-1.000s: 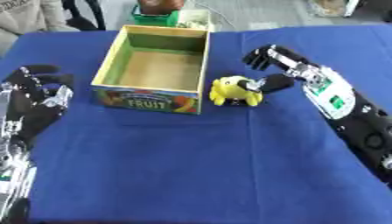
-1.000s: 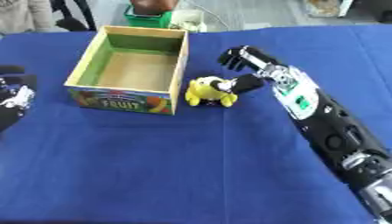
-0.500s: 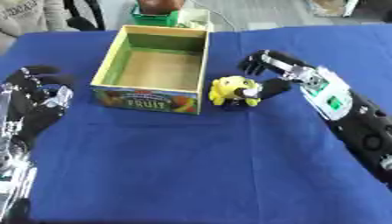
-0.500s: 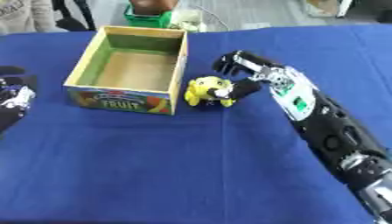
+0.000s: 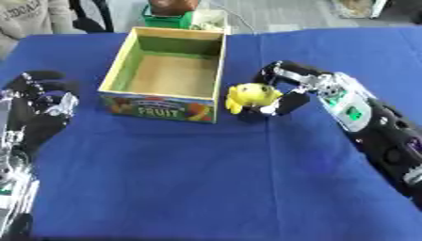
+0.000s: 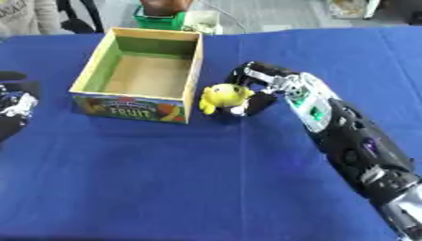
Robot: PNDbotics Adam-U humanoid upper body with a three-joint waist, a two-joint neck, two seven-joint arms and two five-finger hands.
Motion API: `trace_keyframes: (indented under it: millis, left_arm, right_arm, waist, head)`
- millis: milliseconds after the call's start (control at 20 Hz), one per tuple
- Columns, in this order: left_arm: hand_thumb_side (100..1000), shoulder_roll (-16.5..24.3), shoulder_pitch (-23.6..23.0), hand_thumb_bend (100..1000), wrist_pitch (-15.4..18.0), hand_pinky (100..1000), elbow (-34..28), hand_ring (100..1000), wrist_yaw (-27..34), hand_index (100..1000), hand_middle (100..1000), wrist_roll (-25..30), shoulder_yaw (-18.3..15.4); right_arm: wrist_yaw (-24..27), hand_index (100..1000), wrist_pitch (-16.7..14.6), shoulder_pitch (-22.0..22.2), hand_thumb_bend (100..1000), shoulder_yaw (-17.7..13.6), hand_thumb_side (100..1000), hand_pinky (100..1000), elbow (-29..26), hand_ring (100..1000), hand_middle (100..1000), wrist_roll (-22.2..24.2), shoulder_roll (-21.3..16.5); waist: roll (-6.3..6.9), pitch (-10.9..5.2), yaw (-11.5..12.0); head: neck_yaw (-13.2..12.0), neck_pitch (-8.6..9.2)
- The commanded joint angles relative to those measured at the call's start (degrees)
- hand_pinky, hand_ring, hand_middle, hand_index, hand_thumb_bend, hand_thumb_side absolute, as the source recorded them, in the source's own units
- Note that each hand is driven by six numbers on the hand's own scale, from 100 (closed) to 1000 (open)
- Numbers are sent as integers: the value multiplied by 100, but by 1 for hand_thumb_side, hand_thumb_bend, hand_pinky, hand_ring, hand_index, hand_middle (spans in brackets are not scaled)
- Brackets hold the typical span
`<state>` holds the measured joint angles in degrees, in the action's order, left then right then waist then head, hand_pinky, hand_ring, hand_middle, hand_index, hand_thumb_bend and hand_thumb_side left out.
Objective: Pick up objects on the table and place them in the box.
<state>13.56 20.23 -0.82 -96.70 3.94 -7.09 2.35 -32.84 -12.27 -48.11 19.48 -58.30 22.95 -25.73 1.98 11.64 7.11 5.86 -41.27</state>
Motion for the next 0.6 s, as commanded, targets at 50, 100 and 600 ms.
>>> trace_keyframes:
  millis: [50, 100, 600]
  left_arm:
    - [100, 44, 52, 332, 5, 502, -95, 635, -43, 622, 624, 15, 3]
    - [100, 43, 51, 332, 4, 502, -96, 635, -42, 622, 624, 14, 2]
    - [100, 43, 46, 334, 0, 502, -98, 635, -41, 621, 623, 2, -5]
  right_arm:
    - [-256, 783, -5, -109, 388, -22, 278, 731, -28, 749, 696, 35, -49]
    - [-322, 778, 0, -109, 381, -26, 265, 729, -28, 744, 688, 21, -45]
    - [-742, 479, 81, -105, 100, -99, 100, 604, -80, 513, 380, -848, -48]
  waist:
    - [-5, -109, 11]
    - [-6, -109, 10]
    - [-10, -108, 6]
  head:
    - [7, -24]
    - [7, -23]
    - [-6, -18]
